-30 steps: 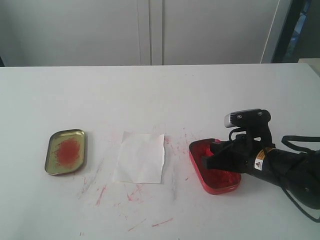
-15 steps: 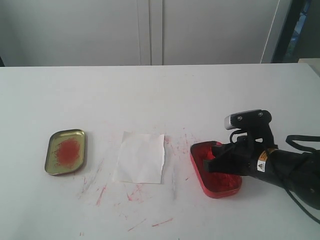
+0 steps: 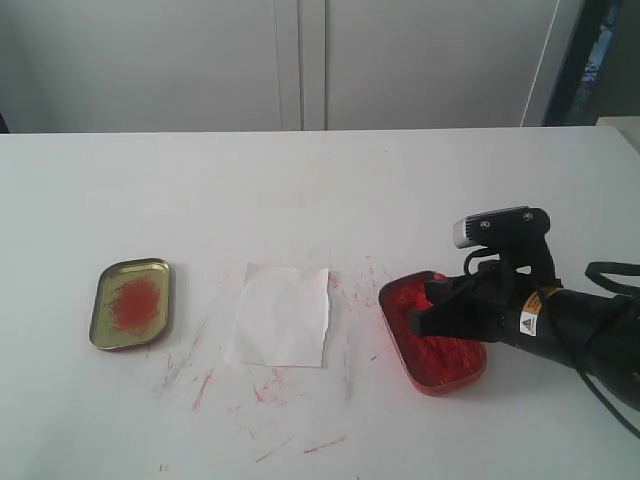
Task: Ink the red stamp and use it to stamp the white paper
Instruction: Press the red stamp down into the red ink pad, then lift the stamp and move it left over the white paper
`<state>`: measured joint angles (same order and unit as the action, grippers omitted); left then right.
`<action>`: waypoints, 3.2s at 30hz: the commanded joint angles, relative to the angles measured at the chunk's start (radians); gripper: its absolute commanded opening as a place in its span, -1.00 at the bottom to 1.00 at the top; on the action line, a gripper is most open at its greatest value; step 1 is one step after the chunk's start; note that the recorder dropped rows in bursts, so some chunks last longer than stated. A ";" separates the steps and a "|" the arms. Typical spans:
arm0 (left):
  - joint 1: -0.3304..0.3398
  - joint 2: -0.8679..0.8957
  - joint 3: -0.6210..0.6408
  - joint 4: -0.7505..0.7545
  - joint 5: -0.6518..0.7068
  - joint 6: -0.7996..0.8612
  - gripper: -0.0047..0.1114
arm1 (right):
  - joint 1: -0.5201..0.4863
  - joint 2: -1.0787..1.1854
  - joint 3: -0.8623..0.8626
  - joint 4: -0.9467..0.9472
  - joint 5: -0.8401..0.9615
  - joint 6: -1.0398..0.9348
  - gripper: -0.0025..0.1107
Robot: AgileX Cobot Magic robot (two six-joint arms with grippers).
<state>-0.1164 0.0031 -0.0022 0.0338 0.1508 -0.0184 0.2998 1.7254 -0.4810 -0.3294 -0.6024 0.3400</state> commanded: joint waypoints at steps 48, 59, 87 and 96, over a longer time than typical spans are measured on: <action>-0.008 -0.003 0.002 0.000 -0.001 -0.003 -0.92 | -0.003 -0.013 -0.058 -0.003 0.137 0.173 -0.96; -0.008 -0.003 0.002 0.000 -0.001 -0.003 -0.92 | -0.003 -0.051 -0.058 -0.036 0.147 0.173 -0.96; -0.008 -0.003 0.002 0.000 -0.001 -0.003 -0.92 | 0.397 0.138 -0.443 -0.176 0.229 0.047 -0.96; -0.008 -0.003 0.002 0.000 -0.001 -0.003 -0.92 | 0.397 0.187 -0.460 -0.164 0.164 -0.033 -0.96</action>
<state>-0.1164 0.0031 -0.0022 0.0338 0.1508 -0.0184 0.6961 1.9052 -0.9338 -0.5057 -0.3905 0.3415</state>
